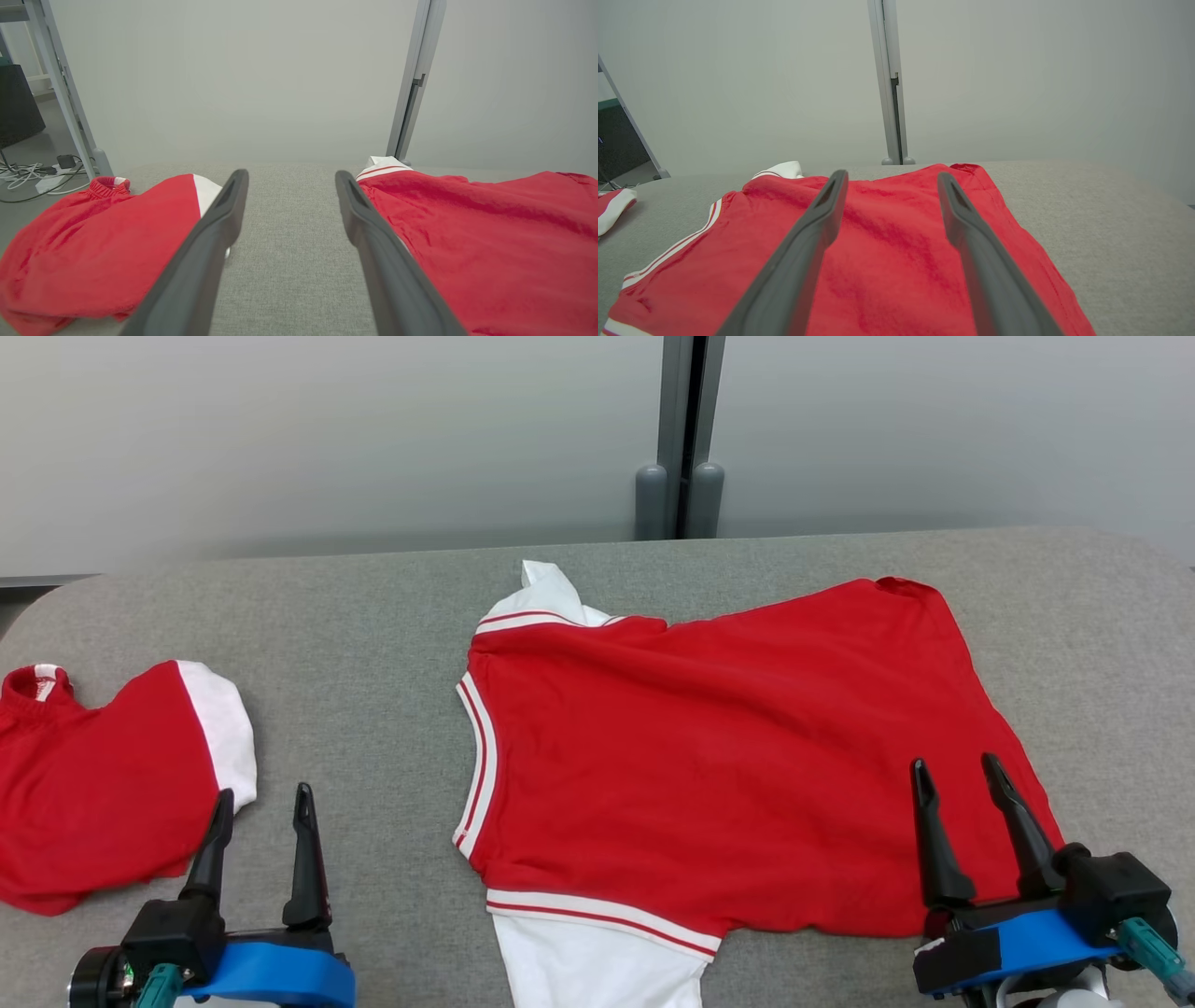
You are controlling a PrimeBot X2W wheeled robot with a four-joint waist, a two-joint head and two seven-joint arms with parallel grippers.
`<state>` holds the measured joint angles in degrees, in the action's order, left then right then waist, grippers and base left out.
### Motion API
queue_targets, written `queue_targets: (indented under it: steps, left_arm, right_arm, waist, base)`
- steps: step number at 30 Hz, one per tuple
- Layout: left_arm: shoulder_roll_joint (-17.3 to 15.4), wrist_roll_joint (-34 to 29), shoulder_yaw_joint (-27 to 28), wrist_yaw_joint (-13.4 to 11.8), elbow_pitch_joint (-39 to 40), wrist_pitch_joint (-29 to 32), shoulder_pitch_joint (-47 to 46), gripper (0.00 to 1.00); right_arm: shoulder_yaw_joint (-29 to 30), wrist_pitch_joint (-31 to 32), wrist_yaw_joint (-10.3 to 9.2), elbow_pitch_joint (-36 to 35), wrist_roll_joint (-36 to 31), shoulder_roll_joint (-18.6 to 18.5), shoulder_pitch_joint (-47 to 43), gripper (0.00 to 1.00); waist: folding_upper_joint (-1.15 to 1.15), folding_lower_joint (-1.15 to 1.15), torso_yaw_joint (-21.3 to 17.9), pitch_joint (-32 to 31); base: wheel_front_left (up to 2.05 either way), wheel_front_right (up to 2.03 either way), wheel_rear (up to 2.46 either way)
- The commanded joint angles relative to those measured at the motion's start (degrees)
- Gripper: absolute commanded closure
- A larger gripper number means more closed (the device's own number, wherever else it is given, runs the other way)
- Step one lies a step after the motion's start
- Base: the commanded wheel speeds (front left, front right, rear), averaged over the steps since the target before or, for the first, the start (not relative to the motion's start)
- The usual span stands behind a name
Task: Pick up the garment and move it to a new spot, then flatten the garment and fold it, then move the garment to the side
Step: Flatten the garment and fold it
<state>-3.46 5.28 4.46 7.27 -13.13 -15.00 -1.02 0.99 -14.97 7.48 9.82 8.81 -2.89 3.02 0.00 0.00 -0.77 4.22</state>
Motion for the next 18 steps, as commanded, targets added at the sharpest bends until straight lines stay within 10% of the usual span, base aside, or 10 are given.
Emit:
queue_targets:
  steps: [1,18]
  left_arm:
    - [-0.18,-0.29,-0.45,-0.15,-0.06,-0.26,-0.82,0.0]
    - [-0.28,0.79,-10.17,0.21,-4.56,-0.26,-0.01,0.0]
  right_arm:
    - [0.07,-0.32,0.03,0.11,-0.16,-0.02,-0.17,0.0]
    - [10.4,-0.28,0.03,9.16,-5.49,-0.05,1.0,0.0]
  waist:
    - [0.0,0.0,-0.11,0.08]
    - [0.0,0.0,-1.44,0.03]
  base:
    - [0.0,0.0,0.0]
    - [0.0,0.0,0.0]
